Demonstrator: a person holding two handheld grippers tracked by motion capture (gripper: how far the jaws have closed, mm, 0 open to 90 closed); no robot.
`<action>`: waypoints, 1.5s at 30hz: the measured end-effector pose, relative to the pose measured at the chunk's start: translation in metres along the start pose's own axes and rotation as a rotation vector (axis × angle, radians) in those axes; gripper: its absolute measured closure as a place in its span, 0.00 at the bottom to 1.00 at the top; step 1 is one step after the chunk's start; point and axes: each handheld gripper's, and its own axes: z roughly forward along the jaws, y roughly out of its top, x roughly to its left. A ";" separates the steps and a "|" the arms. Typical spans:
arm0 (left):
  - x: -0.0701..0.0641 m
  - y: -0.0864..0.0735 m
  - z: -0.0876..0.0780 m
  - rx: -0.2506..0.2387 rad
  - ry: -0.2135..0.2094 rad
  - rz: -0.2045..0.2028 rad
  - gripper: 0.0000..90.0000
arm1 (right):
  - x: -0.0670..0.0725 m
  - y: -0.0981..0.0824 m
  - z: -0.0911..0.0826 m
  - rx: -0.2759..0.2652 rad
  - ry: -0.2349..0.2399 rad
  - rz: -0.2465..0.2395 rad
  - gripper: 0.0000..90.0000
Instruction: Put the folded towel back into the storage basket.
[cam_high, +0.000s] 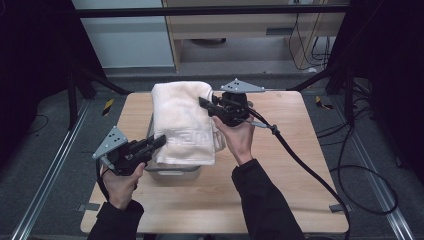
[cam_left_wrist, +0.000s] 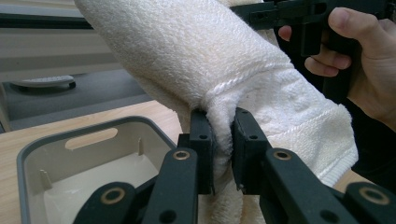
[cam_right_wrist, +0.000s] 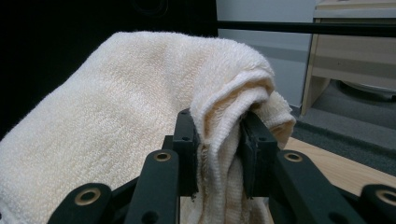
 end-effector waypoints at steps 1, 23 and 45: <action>0.000 0.000 0.000 0.000 0.000 0.000 0.88 | 0.001 0.000 0.001 -0.001 0.001 0.000 0.79; 0.031 -0.015 -0.004 0.033 0.055 -0.044 0.88 | 0.007 -0.008 0.045 0.045 0.010 0.005 0.79; 0.061 -0.040 0.005 0.133 0.101 -0.080 0.88 | 0.003 -0.043 0.090 0.128 -0.002 0.047 0.79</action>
